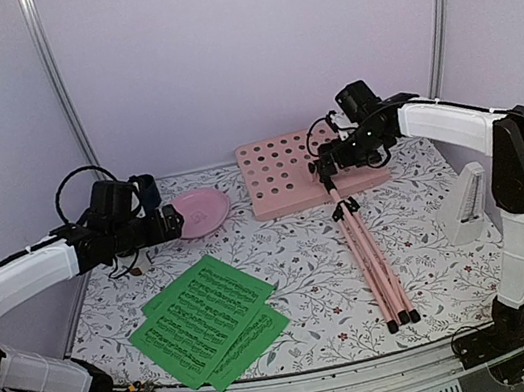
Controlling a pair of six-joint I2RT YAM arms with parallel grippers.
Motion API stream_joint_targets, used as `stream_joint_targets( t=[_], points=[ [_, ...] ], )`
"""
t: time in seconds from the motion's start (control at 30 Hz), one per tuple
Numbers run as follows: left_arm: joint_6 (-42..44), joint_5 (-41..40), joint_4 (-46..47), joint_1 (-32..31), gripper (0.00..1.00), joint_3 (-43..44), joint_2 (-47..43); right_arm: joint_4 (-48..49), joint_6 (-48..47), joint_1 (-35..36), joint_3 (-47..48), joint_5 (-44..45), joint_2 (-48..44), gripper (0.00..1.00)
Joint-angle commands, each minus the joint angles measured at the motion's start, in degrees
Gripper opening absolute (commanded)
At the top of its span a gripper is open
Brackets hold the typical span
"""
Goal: Set up the instrument practice props
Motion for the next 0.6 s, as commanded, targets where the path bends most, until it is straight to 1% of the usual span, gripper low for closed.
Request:
stream_joint_targets(
  t=[0.0, 0.1, 0.37, 0.57],
  points=[
    [0.3, 0.5, 1.8, -0.7, 0.99, -1.6, -1.2, -1.8, -0.3, 1.1, 4.3, -0.1, 4.8, 1.00],
    [-0.3, 0.5, 2.1, -0.7, 0.99, -2.2, -1.4, -2.3, -0.4, 1.6, 6.9, 2.1, 8.2, 0.99],
    [-1.1, 0.3, 2.0, -0.7, 0.99, -1.9, 0.6, -4.3, -0.8, 3.1, 12.9, 10.5, 16.1, 0.91],
    [-0.3, -1.7, 0.6, -0.6, 0.99, 0.0, 1.6, -3.8, -0.2, 3.3, 14.3, 12.1, 19.1, 0.76]
  ],
)
